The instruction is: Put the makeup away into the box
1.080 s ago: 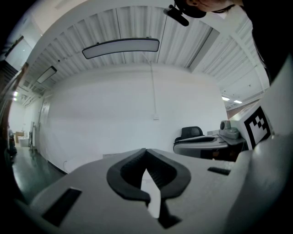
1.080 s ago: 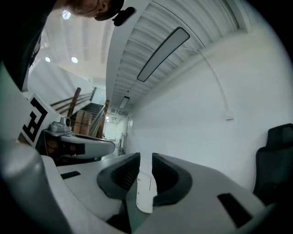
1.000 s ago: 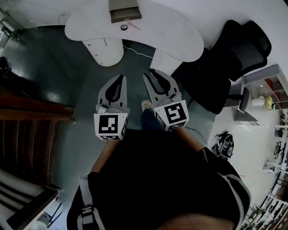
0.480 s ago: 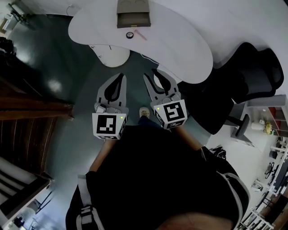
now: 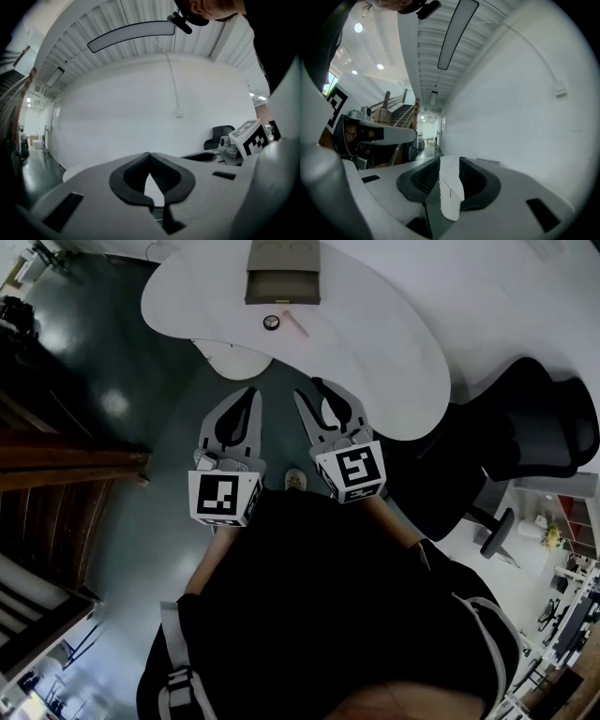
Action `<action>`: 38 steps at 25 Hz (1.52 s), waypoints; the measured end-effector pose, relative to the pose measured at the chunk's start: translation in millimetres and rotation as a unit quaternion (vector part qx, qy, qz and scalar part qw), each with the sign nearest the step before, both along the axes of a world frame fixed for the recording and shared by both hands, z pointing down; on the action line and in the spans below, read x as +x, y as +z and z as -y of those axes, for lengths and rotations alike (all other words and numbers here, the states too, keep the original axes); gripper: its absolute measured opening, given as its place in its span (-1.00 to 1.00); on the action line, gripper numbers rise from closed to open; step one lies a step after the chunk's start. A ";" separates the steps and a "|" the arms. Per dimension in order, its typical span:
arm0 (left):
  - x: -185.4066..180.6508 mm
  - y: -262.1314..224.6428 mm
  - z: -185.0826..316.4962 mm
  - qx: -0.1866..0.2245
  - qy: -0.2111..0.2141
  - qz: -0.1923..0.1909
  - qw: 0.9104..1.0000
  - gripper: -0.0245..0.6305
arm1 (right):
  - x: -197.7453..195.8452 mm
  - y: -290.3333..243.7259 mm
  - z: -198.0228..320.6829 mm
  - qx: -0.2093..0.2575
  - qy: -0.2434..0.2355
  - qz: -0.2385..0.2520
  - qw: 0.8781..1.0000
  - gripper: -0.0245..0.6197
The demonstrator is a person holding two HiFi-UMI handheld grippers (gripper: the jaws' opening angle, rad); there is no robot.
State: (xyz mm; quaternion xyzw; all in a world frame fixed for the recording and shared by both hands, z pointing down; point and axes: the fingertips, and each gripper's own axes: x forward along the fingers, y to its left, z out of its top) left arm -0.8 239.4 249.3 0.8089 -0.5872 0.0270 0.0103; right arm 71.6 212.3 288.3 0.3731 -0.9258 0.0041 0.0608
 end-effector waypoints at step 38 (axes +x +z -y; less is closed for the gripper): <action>-99.9 94.7 253.4 -0.104 0.098 0.011 0.990 -0.90 | -99.0 92.7 222.4 -0.074 0.068 -0.069 0.993 -0.40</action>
